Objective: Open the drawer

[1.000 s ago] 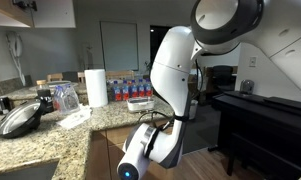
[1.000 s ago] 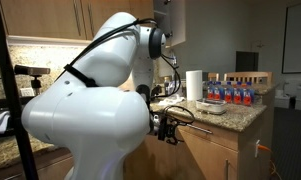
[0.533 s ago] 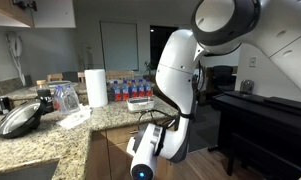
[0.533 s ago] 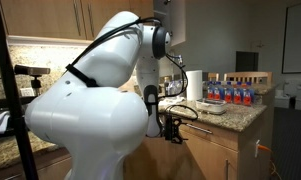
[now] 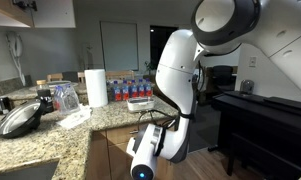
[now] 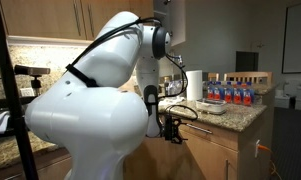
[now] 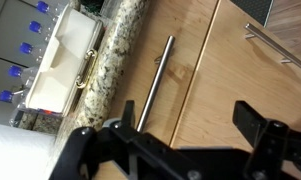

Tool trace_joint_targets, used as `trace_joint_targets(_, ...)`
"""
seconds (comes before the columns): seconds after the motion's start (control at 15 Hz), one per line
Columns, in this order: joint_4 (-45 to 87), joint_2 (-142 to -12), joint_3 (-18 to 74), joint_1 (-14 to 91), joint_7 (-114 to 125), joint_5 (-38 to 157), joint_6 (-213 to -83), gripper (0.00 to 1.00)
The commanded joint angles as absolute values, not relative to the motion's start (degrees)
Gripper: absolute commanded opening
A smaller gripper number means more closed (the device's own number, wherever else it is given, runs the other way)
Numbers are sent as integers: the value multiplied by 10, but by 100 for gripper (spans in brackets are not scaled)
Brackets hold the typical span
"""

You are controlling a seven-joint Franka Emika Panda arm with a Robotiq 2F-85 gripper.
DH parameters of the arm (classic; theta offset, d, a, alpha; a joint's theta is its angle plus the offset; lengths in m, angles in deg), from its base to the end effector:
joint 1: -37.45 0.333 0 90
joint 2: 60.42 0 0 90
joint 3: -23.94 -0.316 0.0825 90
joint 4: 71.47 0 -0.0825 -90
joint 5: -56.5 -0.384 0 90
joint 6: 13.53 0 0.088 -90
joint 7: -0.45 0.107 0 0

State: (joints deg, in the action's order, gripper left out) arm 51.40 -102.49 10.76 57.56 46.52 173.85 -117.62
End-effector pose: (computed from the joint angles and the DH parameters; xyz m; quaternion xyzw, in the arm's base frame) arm 0.4679 0.2324 0.0640 0.5766 0.5376 0.1867 0.5862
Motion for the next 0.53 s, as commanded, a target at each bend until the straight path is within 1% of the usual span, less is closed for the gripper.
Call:
trace_joint_targets(0.0, 514, -1028, 88, 557, 460, 1745, -1166, 100)
trace_joint_targets(0.13, 521, -1027, 89, 556, 455, 1751, -1169, 100)
trace_joint_targets(0.47, 584, -1010, 94, 516, 470, 1867, -1270, 100)
